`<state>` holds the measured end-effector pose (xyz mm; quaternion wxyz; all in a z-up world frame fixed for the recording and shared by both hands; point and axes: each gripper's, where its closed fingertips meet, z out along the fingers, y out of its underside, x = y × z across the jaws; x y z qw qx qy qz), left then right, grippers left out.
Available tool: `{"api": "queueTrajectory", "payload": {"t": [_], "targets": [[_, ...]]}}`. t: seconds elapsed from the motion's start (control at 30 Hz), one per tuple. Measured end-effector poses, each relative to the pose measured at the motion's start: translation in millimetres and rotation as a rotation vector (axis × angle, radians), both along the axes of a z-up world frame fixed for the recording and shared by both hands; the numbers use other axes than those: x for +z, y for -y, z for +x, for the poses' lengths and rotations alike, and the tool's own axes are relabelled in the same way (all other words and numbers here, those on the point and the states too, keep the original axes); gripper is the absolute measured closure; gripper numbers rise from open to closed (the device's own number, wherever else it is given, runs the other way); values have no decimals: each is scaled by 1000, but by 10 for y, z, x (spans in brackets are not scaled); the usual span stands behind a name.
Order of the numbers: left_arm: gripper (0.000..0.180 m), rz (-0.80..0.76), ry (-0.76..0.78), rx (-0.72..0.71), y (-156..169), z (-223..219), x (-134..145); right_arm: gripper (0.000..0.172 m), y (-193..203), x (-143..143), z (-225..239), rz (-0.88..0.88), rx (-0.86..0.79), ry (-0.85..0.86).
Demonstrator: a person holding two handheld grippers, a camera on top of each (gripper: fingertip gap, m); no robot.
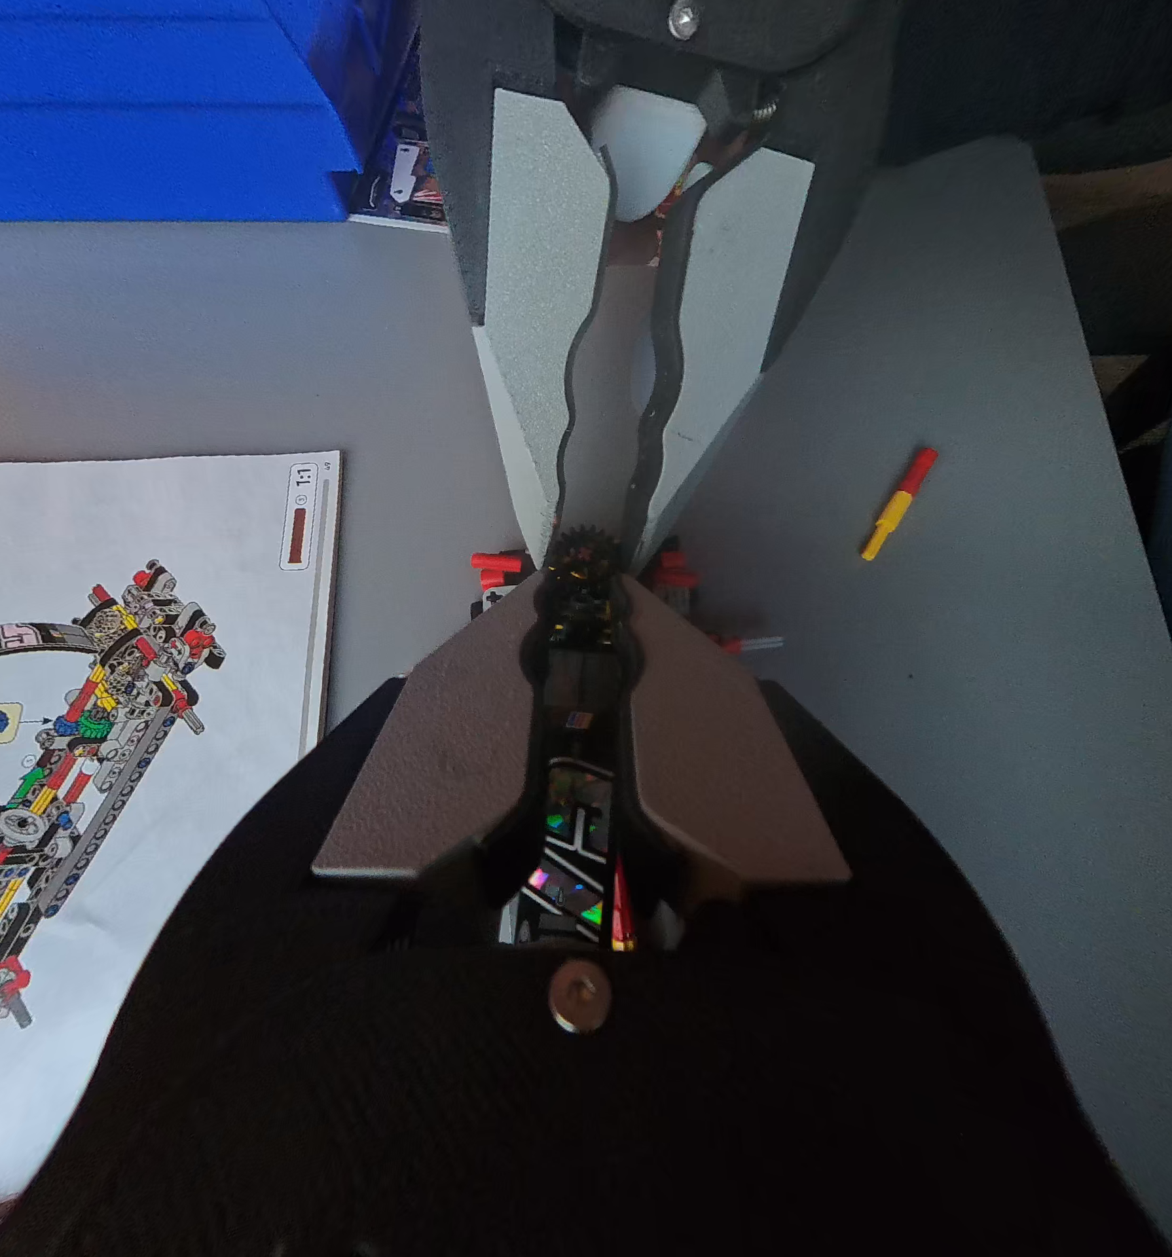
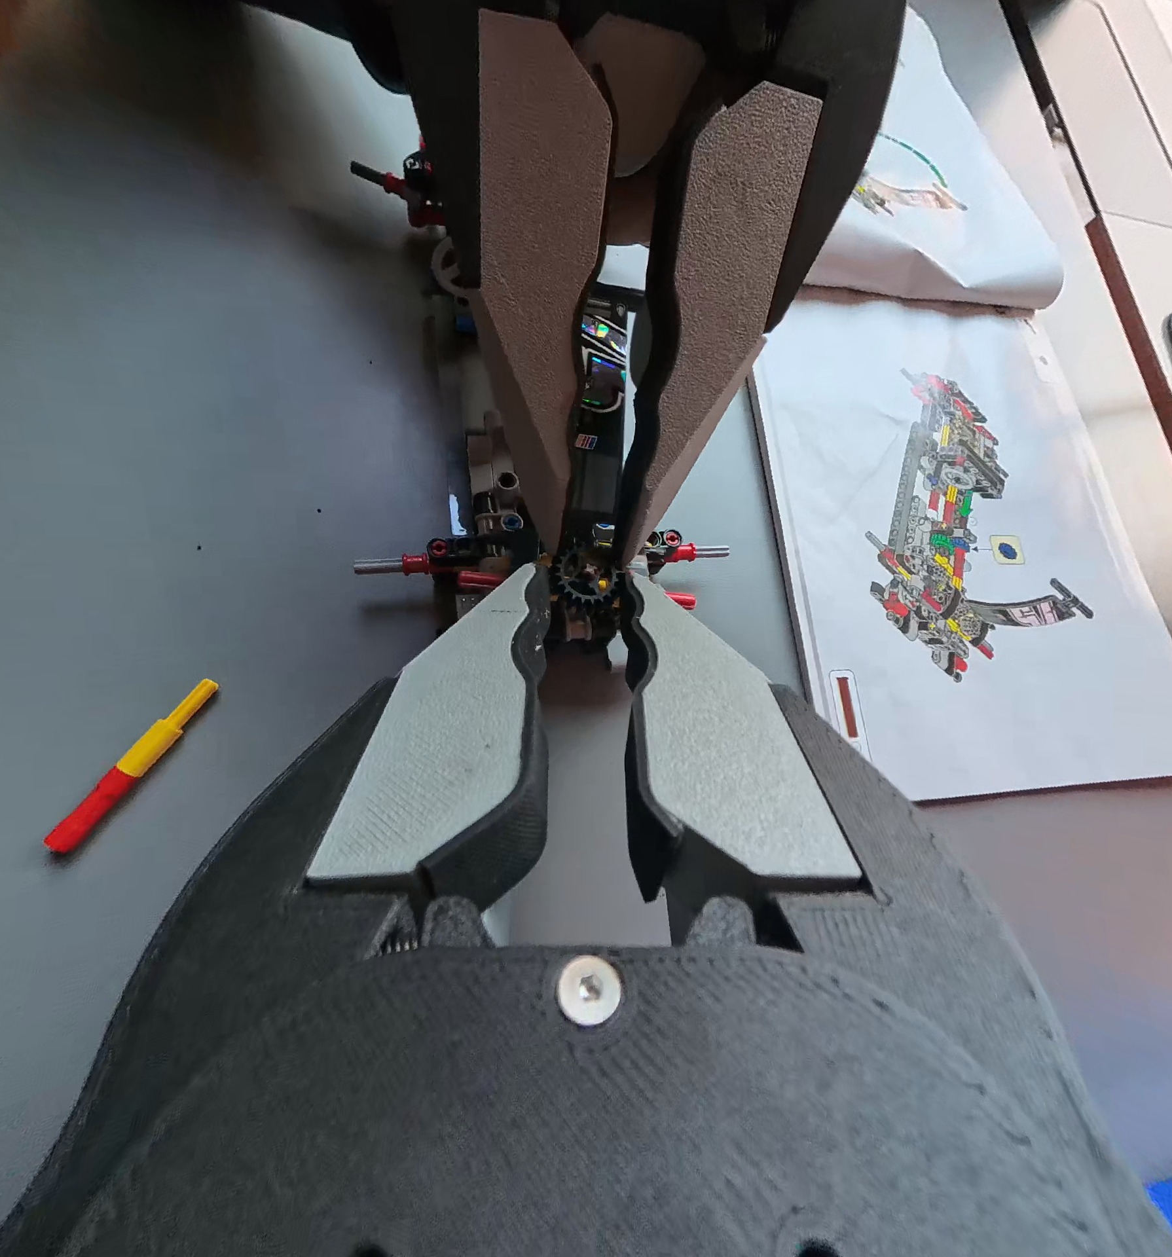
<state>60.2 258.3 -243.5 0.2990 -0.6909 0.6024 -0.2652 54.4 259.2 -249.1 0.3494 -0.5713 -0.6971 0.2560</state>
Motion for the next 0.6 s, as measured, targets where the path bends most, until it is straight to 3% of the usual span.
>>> {"api": "queueTrajectory", "payload": {"t": [0.27,0.6], "targets": [[169,-90,8,15,-6,-17,-16,154,-9,-12,-12,4,-73,4],[168,-113,-62,28,-37,-123,-68,153,-39,8,-30,-145,-65,-128]]}}
